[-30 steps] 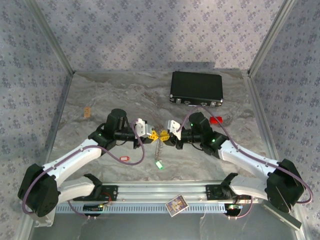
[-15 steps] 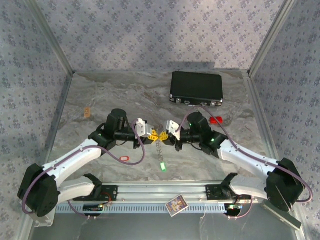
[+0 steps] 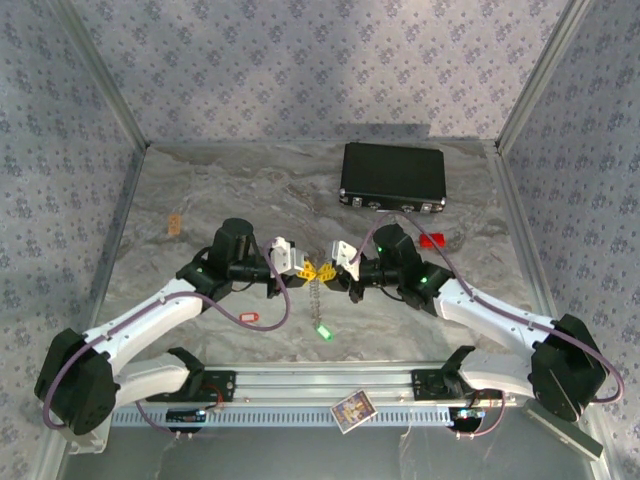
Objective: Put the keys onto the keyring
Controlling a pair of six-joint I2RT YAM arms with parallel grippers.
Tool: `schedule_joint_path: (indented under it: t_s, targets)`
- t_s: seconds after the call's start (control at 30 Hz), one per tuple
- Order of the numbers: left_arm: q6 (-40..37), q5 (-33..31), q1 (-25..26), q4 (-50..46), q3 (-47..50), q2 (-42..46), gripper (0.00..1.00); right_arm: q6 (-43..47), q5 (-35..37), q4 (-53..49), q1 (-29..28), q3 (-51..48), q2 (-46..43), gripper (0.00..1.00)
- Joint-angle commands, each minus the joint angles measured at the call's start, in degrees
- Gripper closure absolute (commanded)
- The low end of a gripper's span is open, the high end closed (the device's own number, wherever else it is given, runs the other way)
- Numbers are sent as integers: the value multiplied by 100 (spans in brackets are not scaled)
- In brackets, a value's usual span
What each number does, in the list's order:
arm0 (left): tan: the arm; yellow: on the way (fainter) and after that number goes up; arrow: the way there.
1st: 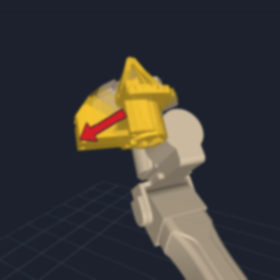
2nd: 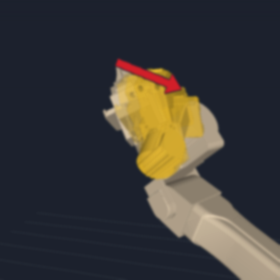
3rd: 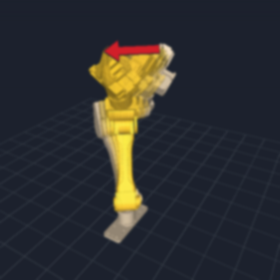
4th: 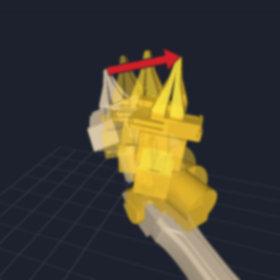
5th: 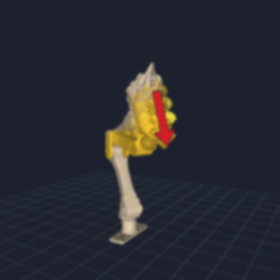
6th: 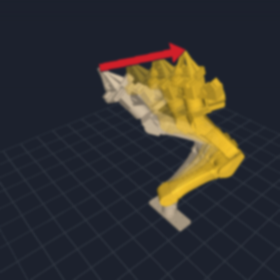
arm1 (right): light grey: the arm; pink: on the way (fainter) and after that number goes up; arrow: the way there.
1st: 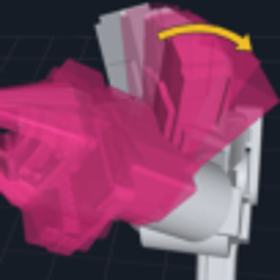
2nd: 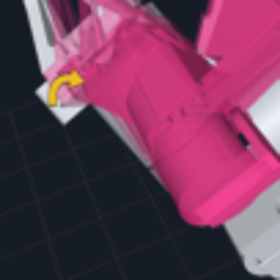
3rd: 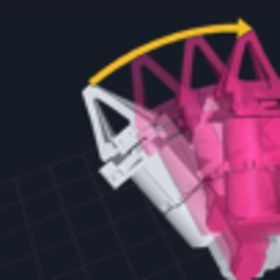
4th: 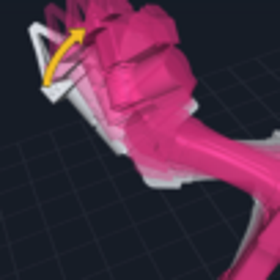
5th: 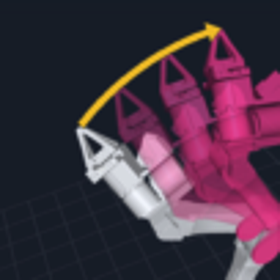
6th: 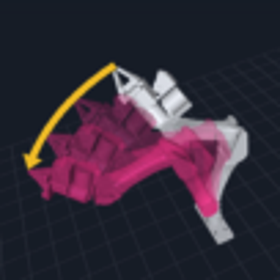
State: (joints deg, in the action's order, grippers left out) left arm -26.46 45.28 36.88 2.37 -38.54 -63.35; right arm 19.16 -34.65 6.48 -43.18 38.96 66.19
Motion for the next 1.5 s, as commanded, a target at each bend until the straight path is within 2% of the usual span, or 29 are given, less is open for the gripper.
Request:
schedule_joint_path:
  t_s: [0.0,0.07,0.3,0.4,0.53,0.73,0.93,1.1,1.23,1.33,1.47]
  targets:
    - [4,-107,56,150,-114,122,100,-27,65,43,-39,161,-201,78]
    - [57,-340,54,150,-144,173,100,-22,161,-166,87,67,-397,70]
    - [273,-1508,48,-128,-338,618,100,-356,570,-786,336,-177,-1239,64]
    - [325,-2042,-42,-450,-499,764,100,-448,786,-1052,124,-168,-1336,65]
    - [519,-2590,-392,-717,-636,937,100,-426,1211,-1112,-653,-149,-1168,65]
    - [999,-3315,-1171,-862,-653,1038,100,-820,1686,-349,-1556,-83,126,64]
    - [1524,-3508,-1958,-937,-551,1061,100,-1310,2507,351,-2156,622,1873,66]
    - [2052,-3665,-2405,-664,-322,1060,100,-2652,2836,700,-2421,1343,2902,66]
    - [2382,-3798,-2667,-396,-155,989,100,-3823,2923,-4,-2695,2225,3586,67]
    - [2506,-3938,-2787,-227,-56,940,100,-3986,2833,-706,-2825,2874,4024,71]
    - [2635,-4066,-2913,-85,24,923,100,-4170,2747,-1442,-2734,3684,4499,70]
